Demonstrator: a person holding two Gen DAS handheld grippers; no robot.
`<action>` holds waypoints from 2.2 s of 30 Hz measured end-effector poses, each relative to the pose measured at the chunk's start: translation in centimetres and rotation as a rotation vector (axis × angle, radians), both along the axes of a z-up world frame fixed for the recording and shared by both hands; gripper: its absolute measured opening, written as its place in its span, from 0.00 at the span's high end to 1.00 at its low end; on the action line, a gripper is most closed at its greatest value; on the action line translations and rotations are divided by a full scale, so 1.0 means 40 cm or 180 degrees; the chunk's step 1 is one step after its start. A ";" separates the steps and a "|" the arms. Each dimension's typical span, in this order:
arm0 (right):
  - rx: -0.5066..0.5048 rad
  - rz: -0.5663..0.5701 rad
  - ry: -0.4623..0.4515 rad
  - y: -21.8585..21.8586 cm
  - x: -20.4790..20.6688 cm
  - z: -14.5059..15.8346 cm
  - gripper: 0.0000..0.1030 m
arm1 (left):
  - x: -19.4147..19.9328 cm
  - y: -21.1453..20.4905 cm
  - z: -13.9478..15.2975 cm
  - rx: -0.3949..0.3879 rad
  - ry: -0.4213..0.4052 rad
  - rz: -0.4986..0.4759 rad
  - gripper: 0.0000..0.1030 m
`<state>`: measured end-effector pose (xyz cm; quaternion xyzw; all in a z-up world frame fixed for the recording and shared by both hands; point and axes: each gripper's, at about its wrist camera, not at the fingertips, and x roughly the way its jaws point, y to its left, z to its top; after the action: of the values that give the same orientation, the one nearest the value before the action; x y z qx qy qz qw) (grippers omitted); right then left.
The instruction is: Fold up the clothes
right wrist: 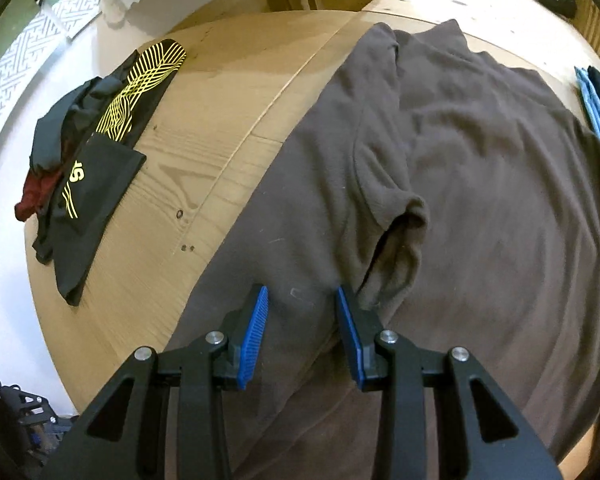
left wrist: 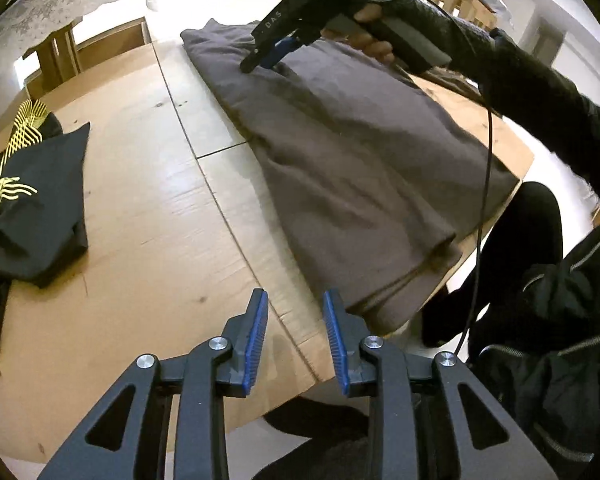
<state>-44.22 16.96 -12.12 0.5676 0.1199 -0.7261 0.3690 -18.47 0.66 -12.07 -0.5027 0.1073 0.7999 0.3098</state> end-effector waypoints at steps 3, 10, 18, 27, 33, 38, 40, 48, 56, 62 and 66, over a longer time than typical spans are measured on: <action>0.0044 -0.0018 0.0005 -0.003 0.002 0.002 0.66 | 0.006 0.009 -0.009 -0.0024 0.0009 -0.0147 0.73; 0.0132 0.0004 0.0043 -0.008 0.006 0.005 0.66 | 0.008 0.029 -0.032 -0.0072 0.0012 -0.0397 0.73; 0.0153 -0.0064 0.0074 -0.004 -0.001 0.001 0.66 | 0.002 0.054 -0.035 0.0059 -0.0022 -0.0518 0.97; 0.0170 -0.0129 0.0123 0.006 -0.005 0.010 0.63 | 0.026 0.030 0.006 -0.0024 0.0051 -0.0439 0.96; -0.0342 -0.0265 0.0195 0.037 -0.054 0.103 0.62 | -0.036 0.040 0.100 -0.0019 0.0426 -0.0392 0.85; -0.0236 -0.0263 0.0228 0.008 -0.092 0.052 0.64 | -0.121 0.139 0.070 0.0011 0.0470 -0.0511 0.85; -0.0183 -0.0248 0.0262 0.008 -0.102 0.055 0.72 | -0.144 0.170 0.024 -0.0017 0.0311 -0.0563 0.85; -0.0234 -0.0259 0.0597 -0.055 -0.190 0.134 0.86 | -0.129 0.187 -0.049 -0.0262 0.0229 -0.0633 0.83; -0.0164 -0.0397 0.0191 -0.161 -0.382 0.004 0.86 | -0.142 0.186 -0.048 -0.0265 0.0222 -0.0657 0.83; -0.1285 -0.0777 0.0116 0.060 -0.370 0.239 0.83 | -0.142 0.181 -0.048 -0.0219 0.0226 -0.0648 0.83; -0.1199 -0.0779 0.0394 0.271 -0.229 0.340 0.83 | -0.121 0.171 -0.030 -0.0236 0.0307 -0.0493 0.83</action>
<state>-53.38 27.79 1.47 0.4534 -0.0651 -0.8084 0.3696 -23.29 7.50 -13.29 -0.4650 0.1902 0.7922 0.3463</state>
